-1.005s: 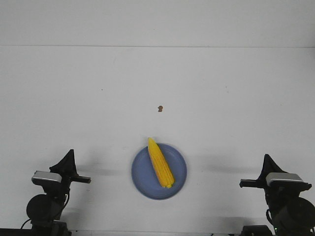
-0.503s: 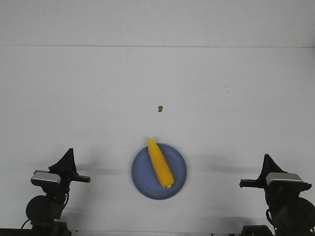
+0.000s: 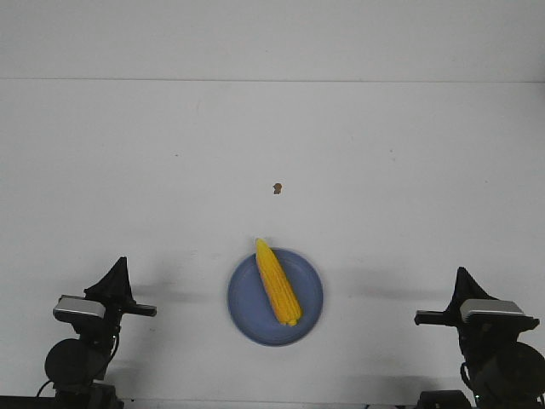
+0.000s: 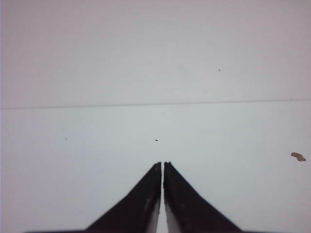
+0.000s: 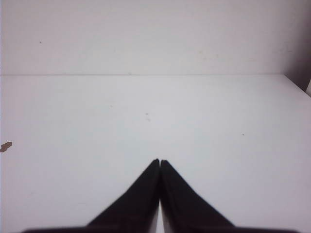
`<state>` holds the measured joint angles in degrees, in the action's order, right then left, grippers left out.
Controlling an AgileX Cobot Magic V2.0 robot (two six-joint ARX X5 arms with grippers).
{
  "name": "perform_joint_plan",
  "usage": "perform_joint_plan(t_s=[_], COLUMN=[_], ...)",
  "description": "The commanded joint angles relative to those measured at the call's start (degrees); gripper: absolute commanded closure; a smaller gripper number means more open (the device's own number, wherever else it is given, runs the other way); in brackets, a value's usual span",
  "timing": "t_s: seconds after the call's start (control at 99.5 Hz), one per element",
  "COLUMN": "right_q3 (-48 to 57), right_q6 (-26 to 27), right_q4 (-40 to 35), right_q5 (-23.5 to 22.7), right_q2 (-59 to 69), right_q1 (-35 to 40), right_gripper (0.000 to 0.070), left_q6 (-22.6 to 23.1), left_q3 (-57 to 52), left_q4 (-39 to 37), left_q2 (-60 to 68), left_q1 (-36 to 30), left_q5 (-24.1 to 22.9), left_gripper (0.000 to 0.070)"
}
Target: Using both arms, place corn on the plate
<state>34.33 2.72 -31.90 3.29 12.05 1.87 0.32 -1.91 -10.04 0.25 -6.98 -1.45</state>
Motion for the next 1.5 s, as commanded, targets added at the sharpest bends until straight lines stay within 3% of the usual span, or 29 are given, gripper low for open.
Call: perform_joint_plan(t_s=[0.0,0.161,0.412,0.884,1.487], right_q3=[0.5,-2.1,-16.6,-33.2,-33.6], right_q6=[-0.7,-2.8,-2.7,-1.6,-1.2], right_q4=[0.5,5.3,18.1,38.2,38.3], right_q5=[0.3,0.4,0.1,0.0,0.2], right_q2=[-0.2,-2.5,-12.2,-12.0,-12.0], right_q1=[0.0,0.0,0.0,0.0,-0.1], right_gripper=[0.07,0.07,0.07,0.07,0.07], left_q6=[-0.4,-0.4,-0.4,-0.4,-0.4], left_q3=[1.1,1.1,1.1,1.1,1.1], left_q4=[-0.6,-0.6,-0.6,-0.5,-0.5], left_q2=[-0.1,-0.1,-0.1,-0.1,-0.1], left_q1=[0.0,0.0,0.0,0.0,0.0], left_q5=[-0.1,-0.1,-0.1,-0.1,-0.1], left_gripper=[0.0685,0.0685,0.0684,0.0685,0.0684])
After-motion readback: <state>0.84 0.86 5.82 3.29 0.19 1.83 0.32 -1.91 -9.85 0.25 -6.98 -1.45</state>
